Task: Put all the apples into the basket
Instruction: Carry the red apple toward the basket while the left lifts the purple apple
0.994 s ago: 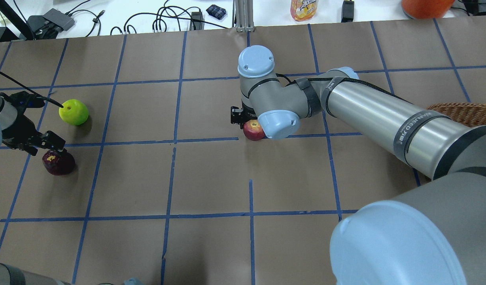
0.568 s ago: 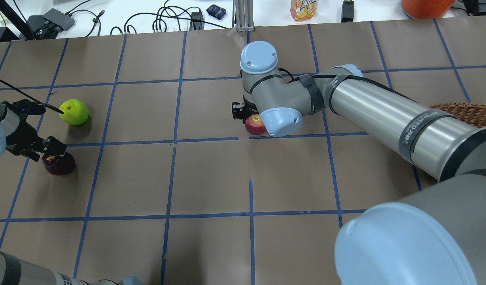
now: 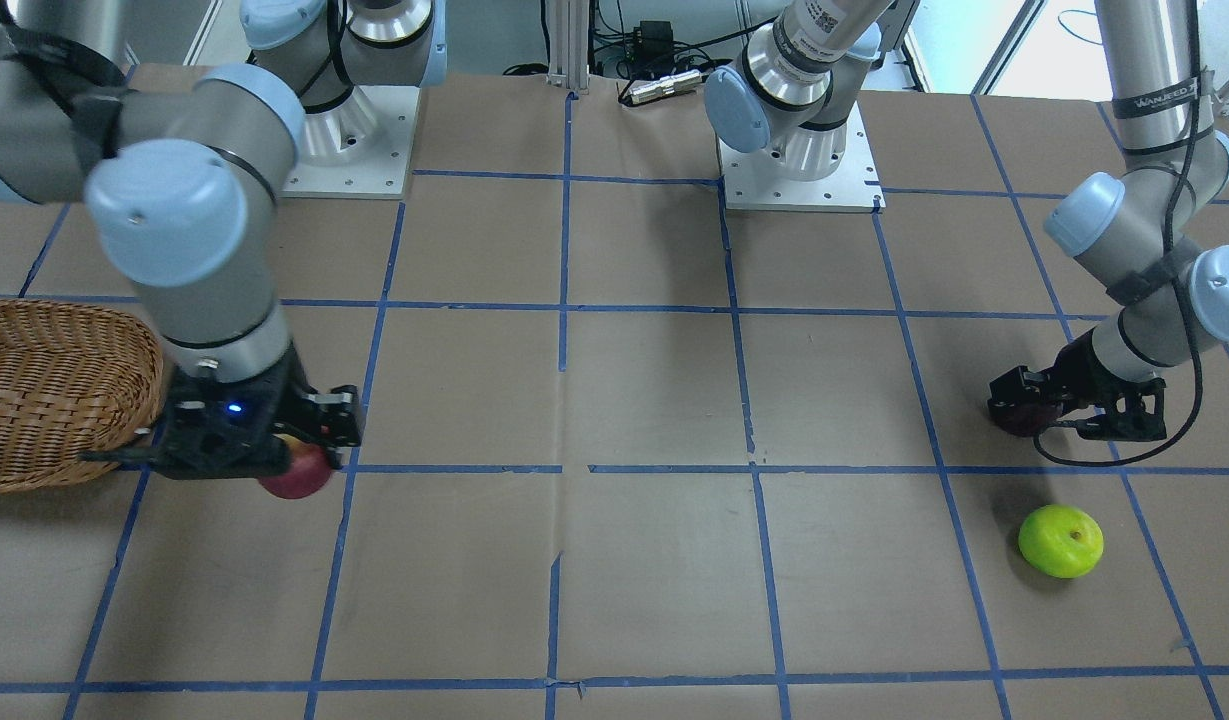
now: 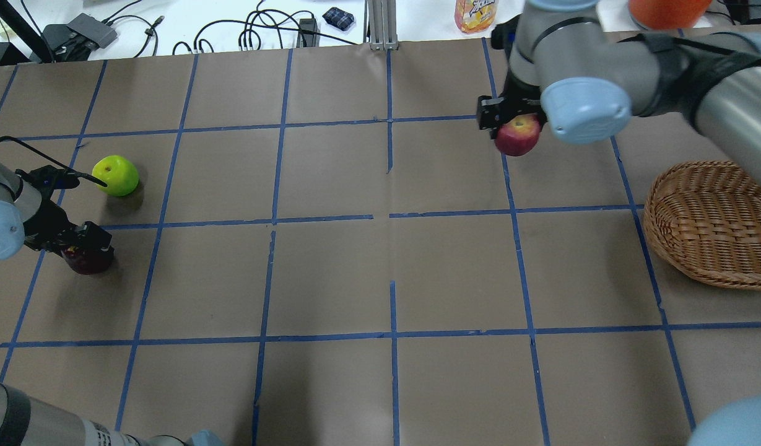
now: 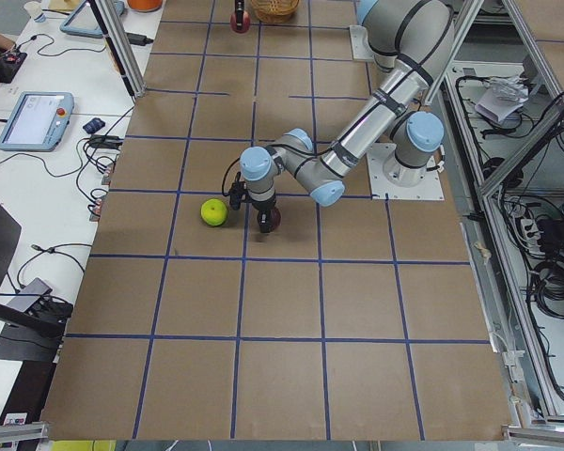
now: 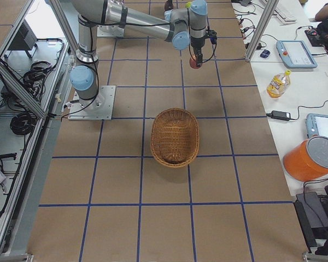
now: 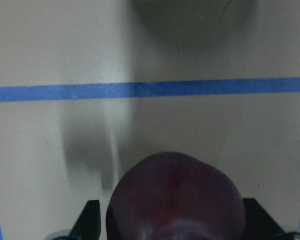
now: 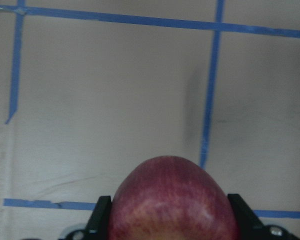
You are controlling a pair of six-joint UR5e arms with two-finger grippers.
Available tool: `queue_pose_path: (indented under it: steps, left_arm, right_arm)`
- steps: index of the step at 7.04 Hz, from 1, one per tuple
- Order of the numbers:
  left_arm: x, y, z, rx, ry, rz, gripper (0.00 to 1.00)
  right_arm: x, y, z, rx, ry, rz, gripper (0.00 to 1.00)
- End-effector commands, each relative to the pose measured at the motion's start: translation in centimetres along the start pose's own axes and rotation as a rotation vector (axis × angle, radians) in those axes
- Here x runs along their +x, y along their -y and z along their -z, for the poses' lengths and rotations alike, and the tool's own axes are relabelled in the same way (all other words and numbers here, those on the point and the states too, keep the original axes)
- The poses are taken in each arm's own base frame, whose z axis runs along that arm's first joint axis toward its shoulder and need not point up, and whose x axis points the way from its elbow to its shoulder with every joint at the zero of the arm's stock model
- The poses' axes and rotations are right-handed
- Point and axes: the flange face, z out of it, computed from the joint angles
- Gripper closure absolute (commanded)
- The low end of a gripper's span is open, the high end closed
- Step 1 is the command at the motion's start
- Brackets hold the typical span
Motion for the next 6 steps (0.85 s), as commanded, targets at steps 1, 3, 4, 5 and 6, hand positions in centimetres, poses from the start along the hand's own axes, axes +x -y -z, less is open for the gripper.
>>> queue_pose_path:
  steps: [1,3,4,5,6]
  left_arm:
    - [1.1,0.1,3.0,0.025,0.026,0.015,0.90]
    - [8.9,2.0,6.8,0.069,-0.037,0.032,0.90]
    - [16.4,3.2,8.2,0.089,-0.028,0.007,0.90]
    - [24.8,3.7,8.4,0.096,-0.045,0.020,0.91]
    - [33.9,3.8,7.9,0.124,-0.081,0.067,0.90]
  right_arm:
    - [14.6,-4.6,1.9,-0.058,-0.079,0.055,0.60]
    - [31.5,-11.1,-0.9,-0.117,-0.027,0.079,0.63]
    - [35.7,-13.1,-3.8,-0.093,0.032,0.101,0.66]
    - [40.2,-14.4,-7.7,-0.073,0.008,0.122,0.66]
    - [43.8,-16.0,-11.8,-0.069,0.060,0.132,0.66]
